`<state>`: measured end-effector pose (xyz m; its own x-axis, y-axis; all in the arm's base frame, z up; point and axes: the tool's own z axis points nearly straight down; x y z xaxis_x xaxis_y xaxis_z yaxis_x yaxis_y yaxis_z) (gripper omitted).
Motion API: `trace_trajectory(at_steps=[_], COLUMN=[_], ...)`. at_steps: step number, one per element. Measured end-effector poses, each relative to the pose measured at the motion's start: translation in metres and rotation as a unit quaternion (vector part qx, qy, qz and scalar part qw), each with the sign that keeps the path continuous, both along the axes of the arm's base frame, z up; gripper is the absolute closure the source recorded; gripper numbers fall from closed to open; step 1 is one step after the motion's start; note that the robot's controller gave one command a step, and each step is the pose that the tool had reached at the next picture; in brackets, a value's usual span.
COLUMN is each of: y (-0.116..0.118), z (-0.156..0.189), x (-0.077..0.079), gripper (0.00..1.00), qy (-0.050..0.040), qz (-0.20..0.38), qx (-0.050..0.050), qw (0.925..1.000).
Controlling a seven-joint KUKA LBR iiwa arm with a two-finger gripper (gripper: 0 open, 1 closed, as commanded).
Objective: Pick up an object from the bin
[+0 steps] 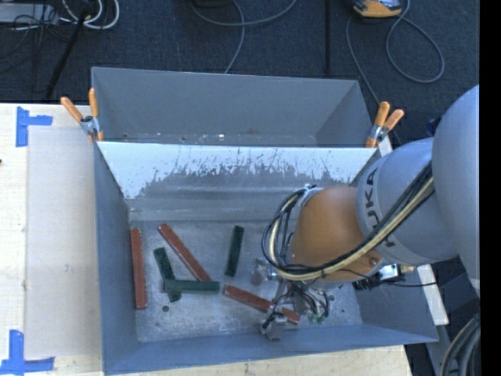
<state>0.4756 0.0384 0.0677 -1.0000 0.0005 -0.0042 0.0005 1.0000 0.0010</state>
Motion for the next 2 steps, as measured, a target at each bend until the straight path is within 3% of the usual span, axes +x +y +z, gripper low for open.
trace_trajectory(at_steps=[1,2], y=[0.0,0.029], z=[0.002,0.099], x=[-0.001,0.008], gripper=[1.0,1.0], qy=[0.0025,-0.0013], qz=[-0.001,-0.002], qx=[0.0,0.001], qw=[1.0,1.0])
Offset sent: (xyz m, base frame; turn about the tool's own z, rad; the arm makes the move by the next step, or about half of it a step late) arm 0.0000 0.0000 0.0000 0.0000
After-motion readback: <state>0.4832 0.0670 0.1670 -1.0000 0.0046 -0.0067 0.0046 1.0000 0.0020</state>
